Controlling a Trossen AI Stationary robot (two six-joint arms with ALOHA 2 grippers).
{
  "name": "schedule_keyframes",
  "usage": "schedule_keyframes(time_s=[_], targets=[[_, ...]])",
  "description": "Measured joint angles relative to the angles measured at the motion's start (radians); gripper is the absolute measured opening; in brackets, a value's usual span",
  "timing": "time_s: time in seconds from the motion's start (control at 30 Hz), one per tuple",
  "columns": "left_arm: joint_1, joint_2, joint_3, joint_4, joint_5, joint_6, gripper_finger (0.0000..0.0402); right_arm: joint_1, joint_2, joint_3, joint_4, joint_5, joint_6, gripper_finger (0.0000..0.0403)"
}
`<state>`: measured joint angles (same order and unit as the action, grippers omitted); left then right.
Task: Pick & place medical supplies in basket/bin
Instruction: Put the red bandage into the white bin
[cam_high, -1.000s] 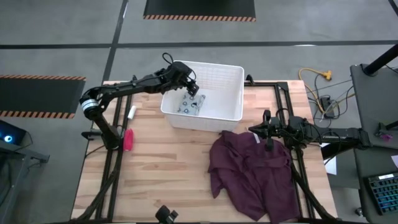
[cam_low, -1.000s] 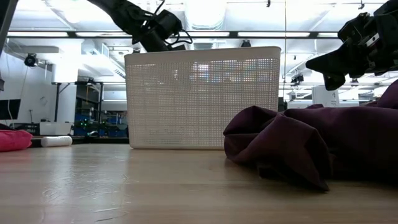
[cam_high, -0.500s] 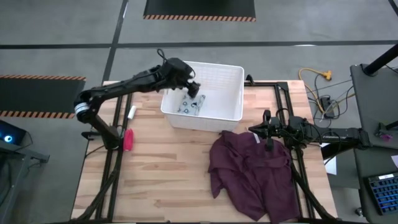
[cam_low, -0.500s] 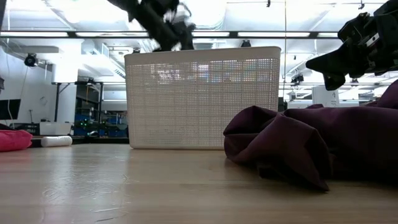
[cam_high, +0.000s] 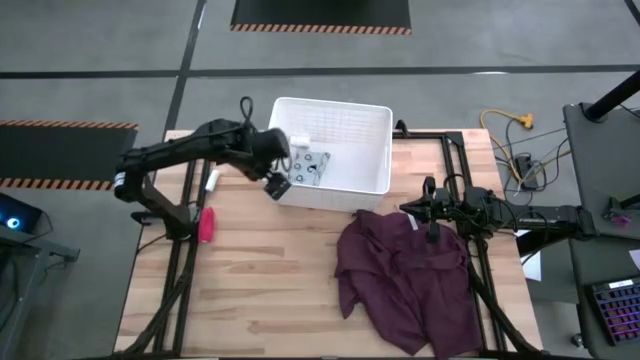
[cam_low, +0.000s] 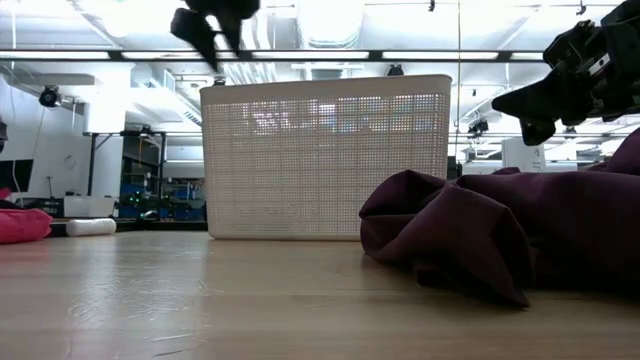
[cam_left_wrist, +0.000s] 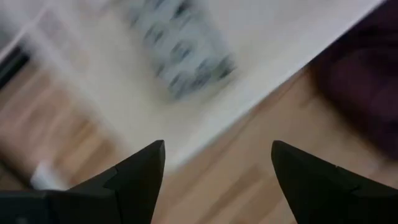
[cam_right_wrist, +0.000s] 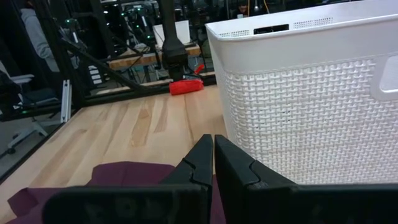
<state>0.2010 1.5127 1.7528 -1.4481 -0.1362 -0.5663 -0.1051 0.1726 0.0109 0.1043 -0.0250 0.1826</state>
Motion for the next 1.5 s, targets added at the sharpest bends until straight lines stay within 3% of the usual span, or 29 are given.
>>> schedule_keyframes(time_s=[0.1, 0.27, 0.8, 1.07, 1.5], targets=[[-0.021, -0.001, -0.006, -0.135, -0.028, -0.168, 0.0275, 0.000, 0.000, 0.000, 0.000, 0.000, -0.001, 0.0009], [-0.033, -0.039, -0.111, -0.119, -0.017, -0.339, 0.0276, 0.000, 0.000, 0.000, -0.009, -0.001, 0.001, 0.0009], [-0.057, -0.217, -0.688, -0.123, 0.078, -0.687, 0.0276, 0.000, 0.000, 0.000, -0.050, -0.002, 0.001, 0.0009], [-0.057, -0.225, -0.941, -0.004, 0.078, -0.715, 0.0276, 0.000, 0.000, 0.000, -0.049, -0.001, -0.003, 0.0009], [-0.058, -0.099, -0.910, 0.072, 0.083, -0.711, 0.0276, 0.000, 0.000, 0.000, -0.049, 0.001, -0.002, 0.0009]])
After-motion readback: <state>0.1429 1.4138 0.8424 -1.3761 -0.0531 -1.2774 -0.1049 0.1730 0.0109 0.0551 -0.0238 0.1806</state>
